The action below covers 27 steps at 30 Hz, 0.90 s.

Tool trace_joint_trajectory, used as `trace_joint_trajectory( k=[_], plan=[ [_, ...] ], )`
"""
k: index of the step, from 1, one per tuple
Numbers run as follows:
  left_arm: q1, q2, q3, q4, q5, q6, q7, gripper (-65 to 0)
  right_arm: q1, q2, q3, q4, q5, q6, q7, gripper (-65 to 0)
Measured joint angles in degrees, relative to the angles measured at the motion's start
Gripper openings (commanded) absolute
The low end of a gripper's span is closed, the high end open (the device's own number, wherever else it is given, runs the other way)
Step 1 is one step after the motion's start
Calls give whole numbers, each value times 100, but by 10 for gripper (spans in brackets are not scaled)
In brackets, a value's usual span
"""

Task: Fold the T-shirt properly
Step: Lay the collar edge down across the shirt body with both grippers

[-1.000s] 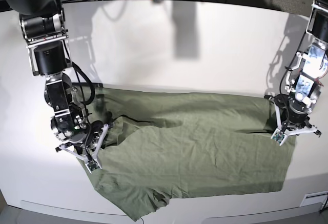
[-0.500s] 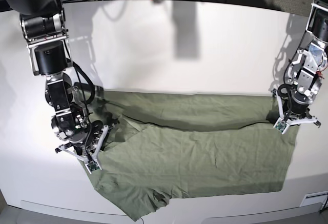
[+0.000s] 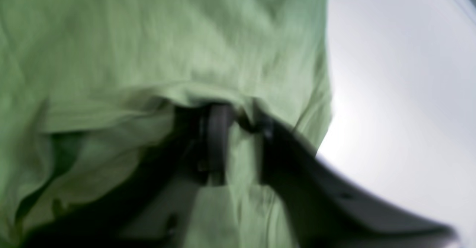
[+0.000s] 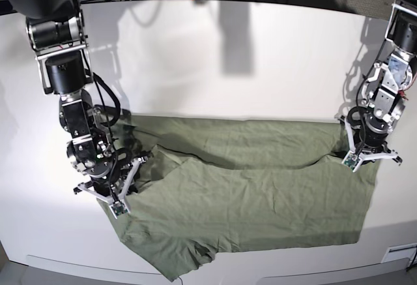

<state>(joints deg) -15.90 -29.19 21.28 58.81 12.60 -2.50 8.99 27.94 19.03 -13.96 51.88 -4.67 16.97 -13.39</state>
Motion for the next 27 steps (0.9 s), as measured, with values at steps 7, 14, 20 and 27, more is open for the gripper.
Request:
trace_joint_trajectory(
  k=[7, 14, 20, 27],
  plan=[
    [2, 0, 0, 0, 0, 0, 13, -650, 33, 4, 11, 0, -723, -732, 557, -256],
    [2, -2, 0, 0, 0, -2, -63, -650, 105, 0, 11, 0, -702, -737, 420, -256],
    [2, -20, 0, 0, 540, 328, -638, -499, 105, -4, 11, 0, -702, -739, 302, -256],
    [-210, -33, -2, -17, 538, 599, -363, -469, 101, -2, 11, 0, -177, -734, -151, -256]
  ],
)
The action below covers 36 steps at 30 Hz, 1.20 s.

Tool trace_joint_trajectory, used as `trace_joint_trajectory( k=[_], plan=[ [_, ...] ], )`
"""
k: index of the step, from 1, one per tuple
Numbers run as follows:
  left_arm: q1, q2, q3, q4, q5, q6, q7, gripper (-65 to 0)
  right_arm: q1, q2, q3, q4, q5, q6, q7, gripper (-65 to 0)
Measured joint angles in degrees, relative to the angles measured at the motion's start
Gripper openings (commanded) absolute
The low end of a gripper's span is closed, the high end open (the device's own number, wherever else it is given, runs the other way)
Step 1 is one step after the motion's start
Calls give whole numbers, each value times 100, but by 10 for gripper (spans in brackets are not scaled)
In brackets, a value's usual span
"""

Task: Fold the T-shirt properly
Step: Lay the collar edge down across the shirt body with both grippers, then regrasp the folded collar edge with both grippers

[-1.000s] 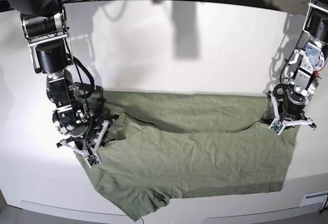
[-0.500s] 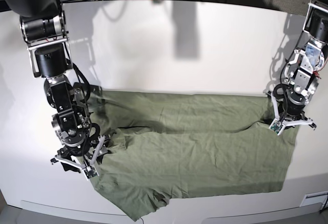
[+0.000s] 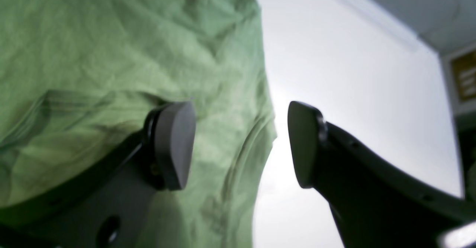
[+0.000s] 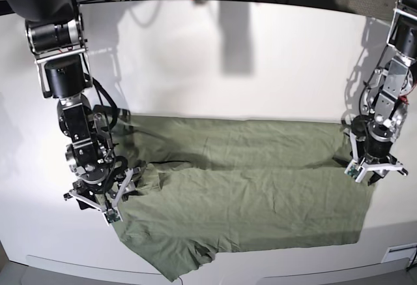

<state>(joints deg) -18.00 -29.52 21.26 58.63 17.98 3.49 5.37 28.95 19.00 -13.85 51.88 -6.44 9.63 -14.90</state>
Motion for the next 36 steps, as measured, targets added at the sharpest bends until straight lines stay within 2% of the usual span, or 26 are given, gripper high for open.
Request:
trace_joint_trajectory(
  k=[4, 7, 8, 11, 16, 22, 28, 36],
  plan=[
    [-238, 0, 2, -280, -24, 0, 28, -469, 2, 0, 0, 2, 107, -20, -199, -256],
    [-363, 0, -2, -304, -907, 81, 612, -469, -2, 2, 0, 83, 533, 2, -553, -256],
    [-374, -2, -7, -269, -1200, 81, 767, -469, -15, 4, 0, 160, 664, 125, -599, -256],
    [-339, 2, -11, -105, -1961, 61, 837, -469, -70, 13, -2, 531, 1023, 315, -673, -256],
    [-341, 33, -11, 315, -2562, 50, 981, -469, -70, -15, -2, 1207, 1580, 389, -1421, -256],
    [-319, 273, -20, 396, -2686, 50, 1388, -469, -916, -17, 4, 2017, 1541, 391, -1453, -256],
    [-105, 529, -20, 396, -2660, 46, 1276, -469, -1779, -306, 2, 2192, 1552, 433, -1532, -256],
    [24, 667, -20, 396, -2446, 44, 1134, -469, -1860, -459, 85, 2194, 1508, 431, -1189, -256]
  ],
)
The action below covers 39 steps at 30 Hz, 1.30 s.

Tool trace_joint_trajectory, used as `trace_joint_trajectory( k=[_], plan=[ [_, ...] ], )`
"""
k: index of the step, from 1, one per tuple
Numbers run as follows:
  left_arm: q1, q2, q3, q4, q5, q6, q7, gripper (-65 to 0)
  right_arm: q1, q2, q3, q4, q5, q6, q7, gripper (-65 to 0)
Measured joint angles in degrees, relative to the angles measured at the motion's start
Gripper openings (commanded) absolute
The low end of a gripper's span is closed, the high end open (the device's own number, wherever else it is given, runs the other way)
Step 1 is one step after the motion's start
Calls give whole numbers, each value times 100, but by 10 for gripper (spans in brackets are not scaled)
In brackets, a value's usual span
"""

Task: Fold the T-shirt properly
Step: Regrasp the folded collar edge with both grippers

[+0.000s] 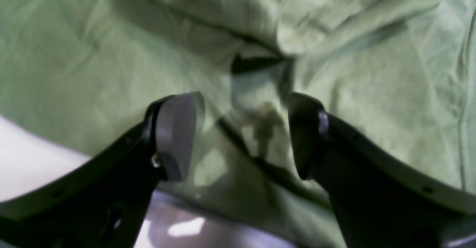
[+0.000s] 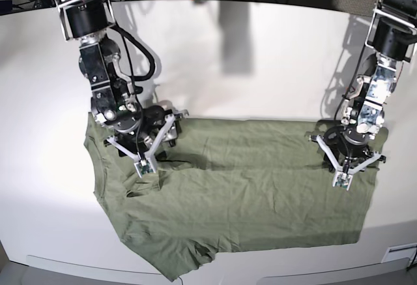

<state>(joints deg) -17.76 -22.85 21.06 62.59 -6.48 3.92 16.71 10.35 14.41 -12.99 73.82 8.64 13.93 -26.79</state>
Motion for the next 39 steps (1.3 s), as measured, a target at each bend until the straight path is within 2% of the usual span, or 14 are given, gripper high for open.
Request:
trace_joint_trajectory(
  k=[8, 14, 20, 23, 29, 32, 35, 39],
  plan=[
    [28, -11, 0, -2, 0, 2, 2, -469, 481, -540, 470, -566, 11, -17, -114, -256],
    [26, -11, 0, 0, 63, 0, -4, -469, 769, -568, 507, -1200, 11, 90, 107, -256],
    [28, -15, 0, -2, 157, -2, -17, -469, 1585, -586, 509, -2402, 15, 94, 560, -256],
    [28, -13, 0, -2, 153, 0, -15, -469, 1853, -660, 509, -2820, -9, 179, 568, -256],
    [31, -15, 0, 0, 151, 0, -15, -469, 2264, -920, 509, -2846, -481, 221, 994, -256],
    [28, -13, 0, -2, 153, 0, -11, -469, 2365, -942, 509, -2846, -584, 466, 1108, -256],
    [31, -15, 0, -2, 153, 0, -4, -469, 2426, -914, 509, -2778, -599, 522, 1045, -256],
    [33, -15, 0, 0, 153, 7, 278, -469, 2262, -883, 514, -2116, -623, 525, 673, -256]
  ],
)
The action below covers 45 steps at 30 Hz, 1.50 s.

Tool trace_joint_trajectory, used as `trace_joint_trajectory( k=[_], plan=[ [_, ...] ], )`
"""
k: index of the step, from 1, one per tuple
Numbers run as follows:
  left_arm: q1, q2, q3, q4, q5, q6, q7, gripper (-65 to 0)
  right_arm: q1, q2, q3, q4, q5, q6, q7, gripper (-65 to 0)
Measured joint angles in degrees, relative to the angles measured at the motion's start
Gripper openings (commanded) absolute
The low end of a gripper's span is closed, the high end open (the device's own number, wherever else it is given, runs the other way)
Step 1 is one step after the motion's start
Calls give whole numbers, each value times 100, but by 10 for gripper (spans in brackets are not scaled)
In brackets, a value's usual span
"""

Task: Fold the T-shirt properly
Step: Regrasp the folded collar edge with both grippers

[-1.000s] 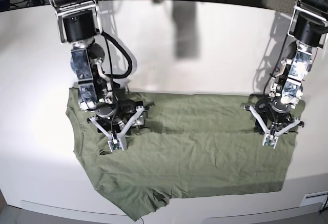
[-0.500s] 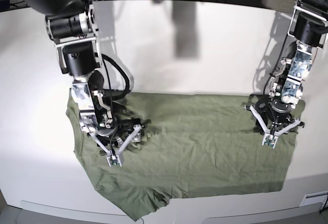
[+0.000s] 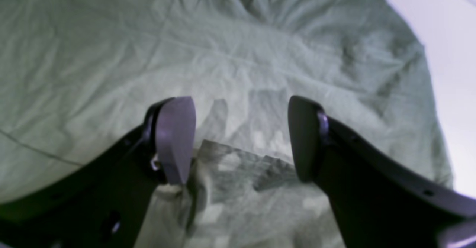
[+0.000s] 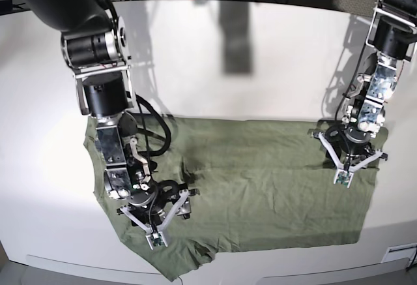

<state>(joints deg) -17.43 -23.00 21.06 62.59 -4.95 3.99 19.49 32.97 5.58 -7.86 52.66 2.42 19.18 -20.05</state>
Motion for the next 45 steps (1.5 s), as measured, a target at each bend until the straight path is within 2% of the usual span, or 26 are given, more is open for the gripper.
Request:
trace_joint_trajectory(
  k=[7, 9, 11, 15, 20, 25, 34, 41, 43, 45],
  plan=[
    [-4, 0, 0, 0, -2, -52, 365, -469, -1078, 181, -4, 1327, -28, 37, -350, -256],
    [-4, -2, -2, 0, -28, -361, 450, -469, -1241, 278, 31, 1342, -33, 17, -385, -256],
    [-7, 4, 0, 0, -332, -527, 531, -469, -1394, 356, 151, 1344, -31, 15, -402, -256],
    [-9, 4, -57, 0, -527, -649, 686, -469, -1554, 481, 492, 1344, 240, 22, -651, -256],
    [-20, 13, -568, 0, -944, -1051, 994, -469, -1578, 549, 892, 1344, 378, 109, -791, -256],
    [0, 4, -1067, 0, -1311, -1423, 1338, -469, -1705, 553, 1005, 1344, 372, 153, -975, -256],
    [31, 11, -1128, 0, -1276, -1427, 1001, -469, -1746, 553, 1005, 1344, 374, 175, -938, -256],
    [142, 37, -1128, 0, -520, -1427, 868, -469, -1762, 549, 1005, 1344, 358, 173, -933, -256],
    [190, 101, -1128, 0, -341, -1429, 789, -433, -1786, 544, 1005, 1344, 358, 175, -949, -256],
    [251, 164, -1128, 0, -238, -1432, 730, -326, -1808, 538, 1005, 1344, 361, 175, -962, -255]
  ],
)
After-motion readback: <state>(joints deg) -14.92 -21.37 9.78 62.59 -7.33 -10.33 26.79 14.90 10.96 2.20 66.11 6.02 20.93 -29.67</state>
